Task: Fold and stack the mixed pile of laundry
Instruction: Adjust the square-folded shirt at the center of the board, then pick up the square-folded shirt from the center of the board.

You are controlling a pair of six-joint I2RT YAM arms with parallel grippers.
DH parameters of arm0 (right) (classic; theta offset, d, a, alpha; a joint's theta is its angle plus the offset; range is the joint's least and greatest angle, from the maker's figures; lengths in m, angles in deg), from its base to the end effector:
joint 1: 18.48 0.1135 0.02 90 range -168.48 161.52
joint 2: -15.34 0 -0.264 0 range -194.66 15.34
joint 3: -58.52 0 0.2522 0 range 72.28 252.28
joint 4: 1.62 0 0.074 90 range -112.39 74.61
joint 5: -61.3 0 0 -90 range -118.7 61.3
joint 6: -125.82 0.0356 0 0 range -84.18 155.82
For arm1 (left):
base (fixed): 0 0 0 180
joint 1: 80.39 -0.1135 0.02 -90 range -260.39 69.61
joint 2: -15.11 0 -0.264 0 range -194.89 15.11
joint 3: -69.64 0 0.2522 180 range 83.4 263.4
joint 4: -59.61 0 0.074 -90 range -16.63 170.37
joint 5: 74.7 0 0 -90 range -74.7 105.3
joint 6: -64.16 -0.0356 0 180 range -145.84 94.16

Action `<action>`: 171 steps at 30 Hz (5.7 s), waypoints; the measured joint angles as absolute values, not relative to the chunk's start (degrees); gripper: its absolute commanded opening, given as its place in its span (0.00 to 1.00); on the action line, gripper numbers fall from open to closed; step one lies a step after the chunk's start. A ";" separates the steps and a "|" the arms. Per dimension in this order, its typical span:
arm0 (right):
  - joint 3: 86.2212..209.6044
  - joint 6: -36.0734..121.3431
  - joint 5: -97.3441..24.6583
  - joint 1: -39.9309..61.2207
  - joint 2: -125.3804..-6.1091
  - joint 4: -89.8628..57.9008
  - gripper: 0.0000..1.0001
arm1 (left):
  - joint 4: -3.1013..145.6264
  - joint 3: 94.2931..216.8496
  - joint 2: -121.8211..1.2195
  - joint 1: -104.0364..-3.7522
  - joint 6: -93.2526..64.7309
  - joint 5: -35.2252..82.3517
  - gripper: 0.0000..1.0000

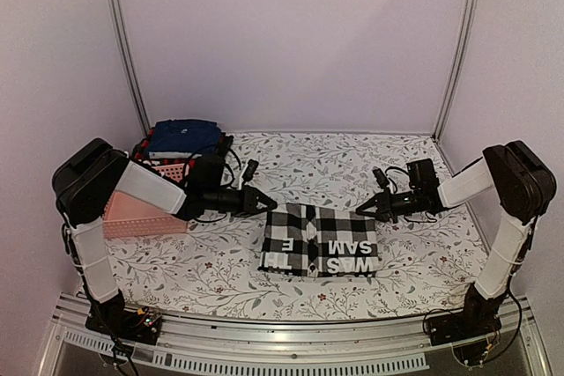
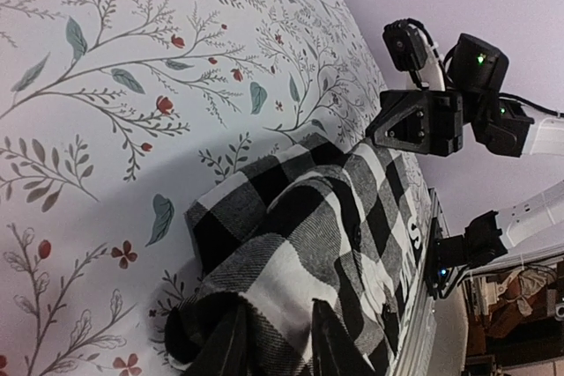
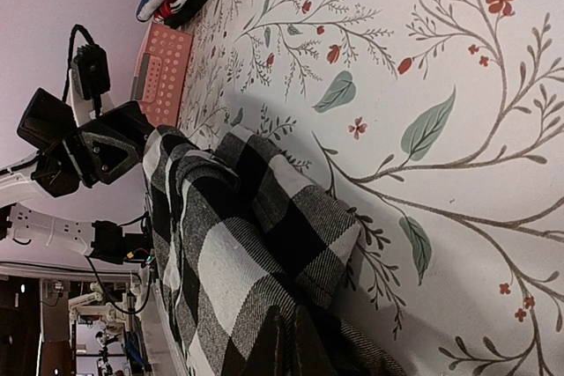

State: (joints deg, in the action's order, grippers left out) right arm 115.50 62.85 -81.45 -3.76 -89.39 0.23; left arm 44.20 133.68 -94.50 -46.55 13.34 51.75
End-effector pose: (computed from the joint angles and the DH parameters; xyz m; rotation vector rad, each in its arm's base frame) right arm 0.3054 0.1095 0.1135 -0.2185 2.3998 1.4356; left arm 0.2988 -0.2258 0.1305 0.3250 2.2951 -1.3825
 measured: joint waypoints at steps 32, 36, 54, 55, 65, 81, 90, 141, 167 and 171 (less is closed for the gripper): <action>123.41 63.35 -81.43 -3.61 -102.83 7.58 0.09 | 44.57 139.78 -106.47 -51.31 11.26 50.59 0.00; 124.53 63.76 -81.02 -3.76 -103.58 8.19 0.34 | 44.07 140.35 -106.95 -52.06 11.02 50.28 0.10; 129.60 48.03 -62.72 -6.82 -66.55 -14.41 0.99 | 51.30 132.20 -62.91 -53.65 -3.12 33.78 1.00; 129.60 48.14 -61.89 -6.82 -64.67 -14.39 0.99 | 50.95 131.37 -60.20 -53.65 -2.95 32.60 1.00; 121.16 55.79 -70.90 -1.93 -61.06 -8.53 0.99 | 52.59 127.59 -56.55 -46.53 -4.19 35.49 1.00; 107.54 80.38 -80.71 14.12 -80.95 23.68 0.99 | 40.20 128.44 -84.66 -32.84 9.03 50.66 1.00; 103.65 91.00 -83.53 14.64 -97.19 45.34 0.99 | 28.92 124.35 -94.04 -33.17 17.75 53.72 1.00; 119.87 68.75 -86.81 -0.99 -74.42 8.95 0.96 | 54.62 138.25 -80.20 -33.15 -20.23 25.85 0.96; 92.88 70.12 -83.66 -8.37 -61.22 3.51 0.99 | 70.45 166.91 -113.32 -14.22 -55.03 22.18 0.30; 91.55 71.46 -83.38 -8.37 -61.17 4.93 0.99 | 70.58 167.82 -114.74 -14.57 -55.64 22.46 0.11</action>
State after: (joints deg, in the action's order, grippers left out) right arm 91.55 71.46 -83.38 -8.37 -61.17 4.93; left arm 70.58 167.82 -114.74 -14.57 -55.64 22.46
